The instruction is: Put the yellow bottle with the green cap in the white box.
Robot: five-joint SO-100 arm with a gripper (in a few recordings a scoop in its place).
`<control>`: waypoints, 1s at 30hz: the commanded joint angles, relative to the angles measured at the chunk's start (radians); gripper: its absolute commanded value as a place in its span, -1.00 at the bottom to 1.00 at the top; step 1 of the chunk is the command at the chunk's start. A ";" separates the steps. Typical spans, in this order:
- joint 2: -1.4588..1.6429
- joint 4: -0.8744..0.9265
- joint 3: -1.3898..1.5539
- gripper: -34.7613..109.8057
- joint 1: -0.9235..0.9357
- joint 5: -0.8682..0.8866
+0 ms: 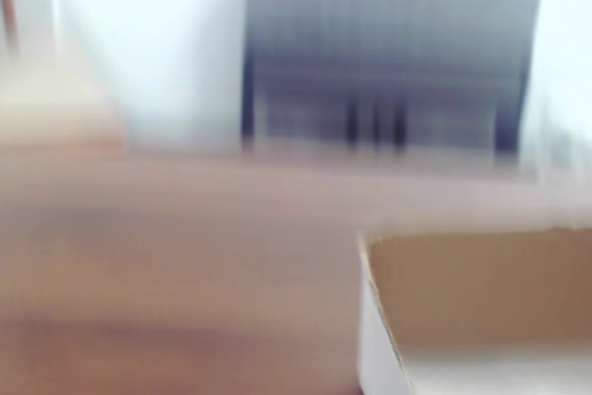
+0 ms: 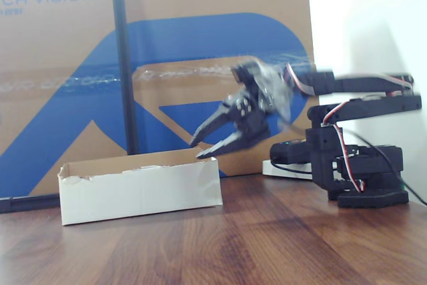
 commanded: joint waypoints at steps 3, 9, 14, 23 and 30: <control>0.074 0.018 0.015 -0.45 0.028 0.020; 0.178 0.344 0.015 -0.52 -0.014 0.054; 0.250 0.706 0.009 -0.52 -0.055 0.021; 0.382 1.081 0.002 -0.52 -0.098 -0.077; 0.380 1.170 -0.025 -0.52 -0.098 0.071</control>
